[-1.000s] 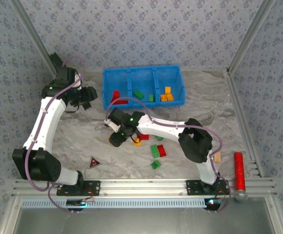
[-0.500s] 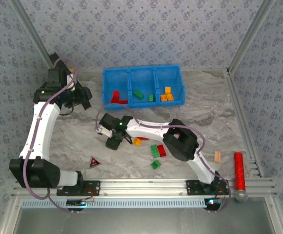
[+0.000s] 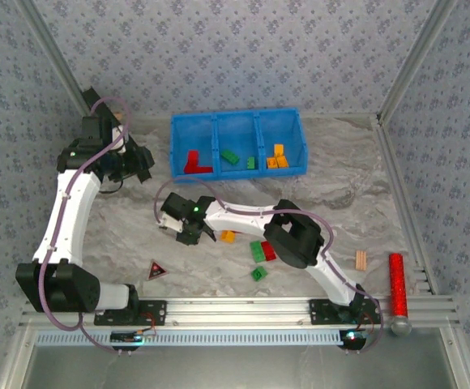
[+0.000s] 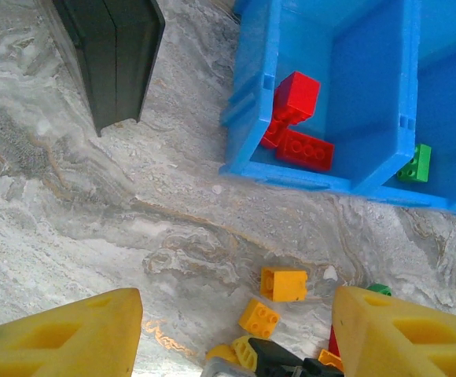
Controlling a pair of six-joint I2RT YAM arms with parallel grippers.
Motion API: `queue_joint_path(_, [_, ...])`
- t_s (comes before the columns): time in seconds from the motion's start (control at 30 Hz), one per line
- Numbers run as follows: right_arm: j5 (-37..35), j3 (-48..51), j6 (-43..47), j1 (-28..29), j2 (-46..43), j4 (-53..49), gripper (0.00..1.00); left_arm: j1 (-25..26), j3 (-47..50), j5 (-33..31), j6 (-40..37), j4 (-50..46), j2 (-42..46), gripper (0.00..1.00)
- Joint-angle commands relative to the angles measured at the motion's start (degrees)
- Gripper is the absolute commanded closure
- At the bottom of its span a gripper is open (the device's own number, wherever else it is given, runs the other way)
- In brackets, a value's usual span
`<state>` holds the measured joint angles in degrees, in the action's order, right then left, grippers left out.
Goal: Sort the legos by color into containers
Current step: Pick up the lego from the center of the table.
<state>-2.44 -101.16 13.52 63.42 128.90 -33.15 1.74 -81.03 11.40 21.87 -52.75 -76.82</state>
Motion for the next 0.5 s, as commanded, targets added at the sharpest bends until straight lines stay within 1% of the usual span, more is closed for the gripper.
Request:
queue_joint_path(0.0, [-0.4,1.4,0.3,-0.3,-1.0,-1.6,0.79,-0.6,-0.3,1.3,-0.6,-0.5,1.1,0.35])
queue_joint_path(0.1, [2.0,3.4,-1.1,-1.7,-4.2,0.3,0.8,-0.7,-0.3,1.7,-0.2,-0.2,0.7,0.35])
queue_joint_path(0.2, [6.7,6.4,-2.4,-3.4,-8.9,1.0,0.82,-0.6,-0.2,2.9,0.0,-0.3,0.0,0.35])
queue_joint_path(0.3, [10.6,10.0,-4.4,-5.3,-14.9,1.6,0.82,-0.6,0.3,3.0,-0.3,-0.8,-0.3,0.36])
queue_joint_path(0.37, [12.7,12.5,-5.7,-6.9,-19.2,1.4,0.82,-0.5,0.9,1.8,-0.5,-1.6,-0.2,0.37])
queue_joint_path(0.47, [14.6,16.1,-7.5,-9.7,-25.3,0.5,0.82,1.1,2.6,1.7,-1.7,-1.1,0.5,0.36])
